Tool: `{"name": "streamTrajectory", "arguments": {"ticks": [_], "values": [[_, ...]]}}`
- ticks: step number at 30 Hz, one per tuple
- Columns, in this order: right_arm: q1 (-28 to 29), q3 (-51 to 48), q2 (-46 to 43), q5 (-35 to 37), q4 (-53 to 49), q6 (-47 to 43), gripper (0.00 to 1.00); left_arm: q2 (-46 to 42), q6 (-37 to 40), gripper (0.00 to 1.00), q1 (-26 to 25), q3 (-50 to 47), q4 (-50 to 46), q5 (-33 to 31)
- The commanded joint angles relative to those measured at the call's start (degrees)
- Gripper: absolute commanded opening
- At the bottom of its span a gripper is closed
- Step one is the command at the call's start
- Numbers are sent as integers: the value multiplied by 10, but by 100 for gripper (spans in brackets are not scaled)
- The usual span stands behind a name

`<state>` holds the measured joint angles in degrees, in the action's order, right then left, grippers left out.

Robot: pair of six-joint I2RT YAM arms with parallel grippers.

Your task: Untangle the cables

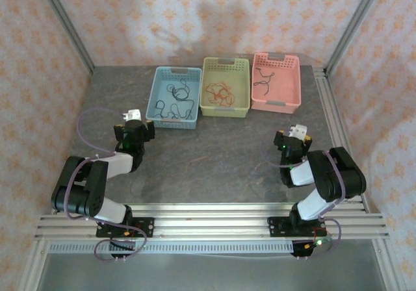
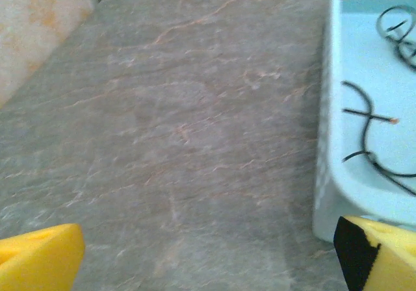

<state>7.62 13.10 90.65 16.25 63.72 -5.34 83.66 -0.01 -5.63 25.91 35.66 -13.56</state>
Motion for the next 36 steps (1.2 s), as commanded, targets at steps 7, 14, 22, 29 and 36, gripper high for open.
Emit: {"name": "streamTrajectory", "arguments": {"ticks": [7,14,22,29,36], "values": [[-43,89,-15,-34,-116,46,94,21,10,100,25,-12,66,75],[-43,81,-16,-34,-99,43,100,22,10,100,26,-15,69,77],[-43,81,-16,-35,-99,43,100,21,9,100,25,-15,69,77],[-43,86,-15,-60,-108,33,100,21,9,100,26,-15,69,77],[-43,86,-16,-68,-110,30,100,22,9,100,26,-15,69,77]]}}
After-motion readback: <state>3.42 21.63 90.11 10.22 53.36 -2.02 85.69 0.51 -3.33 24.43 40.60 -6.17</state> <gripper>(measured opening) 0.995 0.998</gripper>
